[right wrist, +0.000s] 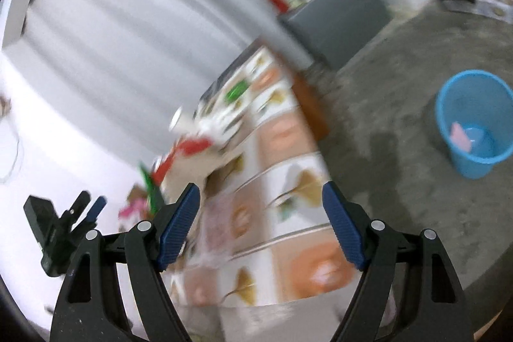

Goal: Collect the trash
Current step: 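Grasp the brown paper bag with the left tool while the right tool grasps the clear wrapper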

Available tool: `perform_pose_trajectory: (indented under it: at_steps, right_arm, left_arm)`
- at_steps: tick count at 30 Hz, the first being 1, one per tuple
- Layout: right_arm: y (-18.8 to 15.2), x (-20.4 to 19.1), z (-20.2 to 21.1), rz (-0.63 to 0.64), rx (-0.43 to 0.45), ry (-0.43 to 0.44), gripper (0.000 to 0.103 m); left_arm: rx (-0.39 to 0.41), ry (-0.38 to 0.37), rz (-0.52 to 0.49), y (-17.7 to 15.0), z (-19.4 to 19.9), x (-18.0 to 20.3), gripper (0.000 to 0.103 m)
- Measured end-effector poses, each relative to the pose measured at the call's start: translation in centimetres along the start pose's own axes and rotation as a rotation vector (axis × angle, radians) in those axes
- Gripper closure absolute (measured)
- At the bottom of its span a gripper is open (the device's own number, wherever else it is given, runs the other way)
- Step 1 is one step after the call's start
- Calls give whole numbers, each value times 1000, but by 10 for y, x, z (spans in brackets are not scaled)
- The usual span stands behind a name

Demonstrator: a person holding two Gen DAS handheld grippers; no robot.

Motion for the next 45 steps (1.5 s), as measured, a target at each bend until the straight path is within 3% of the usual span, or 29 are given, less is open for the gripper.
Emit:
perform_pose_trajectory:
  at_steps: [6,10,13,19,24,28,35,41,45]
  right_arm:
    - [-43,-34,-40,138,-113,-68,28]
    - [-53,-46,-55,207,-136,-114,28]
    - [-61,-50,-63,266,-142,-157,28]
    - [-73,-58,-83,352,-162,-223,28]
    - [-75,-56,-88,375,-183,-237,28]
    - [-75,-53,-92,372,-198,-238,28]
    - [-75,-48,-93,358,-206,-233,28]
    - [-73,-48,-91,350,-198,-230,28]
    - [-74,-51,-91,358,-196,-224,28]
  left_arm:
    - [-35,51,-6,-30,-3,-12,28]
    - [-77,107,-76,-37,-22,-13,28]
    - [-100,109,-129,-37,-43,-12,28]
    - [-212,114,-159,-39,-94,-13,28]
    - [-309,184,-249,-48,-126,-12,29]
    - [-389,197,-264,-63,-143,-16,47]
    - [-369,224,-304,-65,-142,-12,73]
    - [-339,201,-290,-61,-134,-8,99]
    - [-298,190,-267,-56,-124,-9,102]
Point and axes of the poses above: each gripper's, at about its wrist camera, not at the fingertips, and z roughly against the way its jaws point, x to its right, y to its top, the point moved 4 cm from there along -z, roughly the way its jaws point, and after that the axes turned 14 degrees about -z, right-handed, at the moved point
